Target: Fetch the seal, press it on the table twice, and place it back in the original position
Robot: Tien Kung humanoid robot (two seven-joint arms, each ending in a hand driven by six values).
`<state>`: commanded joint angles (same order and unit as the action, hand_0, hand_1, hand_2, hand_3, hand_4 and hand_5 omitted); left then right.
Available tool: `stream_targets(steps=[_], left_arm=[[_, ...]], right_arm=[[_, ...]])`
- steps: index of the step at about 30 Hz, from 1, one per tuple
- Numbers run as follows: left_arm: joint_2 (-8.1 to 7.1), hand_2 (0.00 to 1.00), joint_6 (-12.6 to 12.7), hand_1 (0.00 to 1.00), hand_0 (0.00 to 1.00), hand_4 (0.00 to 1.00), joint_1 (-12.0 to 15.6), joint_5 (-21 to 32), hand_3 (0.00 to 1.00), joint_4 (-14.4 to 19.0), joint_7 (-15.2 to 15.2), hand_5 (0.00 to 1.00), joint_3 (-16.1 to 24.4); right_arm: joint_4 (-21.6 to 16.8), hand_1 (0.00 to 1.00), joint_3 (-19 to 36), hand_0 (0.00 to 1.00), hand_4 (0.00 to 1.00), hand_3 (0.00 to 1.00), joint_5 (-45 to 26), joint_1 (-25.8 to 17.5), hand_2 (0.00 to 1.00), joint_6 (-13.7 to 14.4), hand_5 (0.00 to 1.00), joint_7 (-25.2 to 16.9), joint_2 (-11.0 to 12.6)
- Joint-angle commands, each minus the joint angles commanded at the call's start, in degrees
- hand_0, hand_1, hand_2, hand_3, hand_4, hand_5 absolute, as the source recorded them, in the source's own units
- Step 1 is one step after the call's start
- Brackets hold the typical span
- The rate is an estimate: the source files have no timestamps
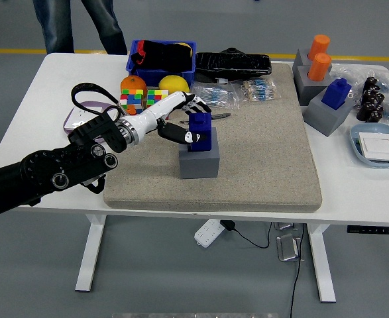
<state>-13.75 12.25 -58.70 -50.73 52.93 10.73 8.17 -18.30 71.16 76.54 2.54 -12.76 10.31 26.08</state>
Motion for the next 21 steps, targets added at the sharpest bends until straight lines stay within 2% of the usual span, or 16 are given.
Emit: stream_targets(steps=[11, 21], left_arm=[[0.11, 0.462, -0.9, 0.552, 0.837, 0.598, -0.2, -1.8, 0.668, 0.0, -1.4, 0.002, -0.2], [-0.45, 0.458, -1.5, 0.55, 0.836, 0.598, -1.0, -3.4, 0.668, 0.7, -2.6, 0.002, 0.7]], right_arm=[[0.0, 0.743, -0.3, 0.834, 0.803, 0.709, -0.1, 0.0, 0.739, 0.1, 0.6, -0.1, 0.1], [0.0, 0.743, -0.1, 0.834, 0.804, 0.709, 0.0, 0.0, 0.739, 0.1, 0.6, -0.1, 0.1]])
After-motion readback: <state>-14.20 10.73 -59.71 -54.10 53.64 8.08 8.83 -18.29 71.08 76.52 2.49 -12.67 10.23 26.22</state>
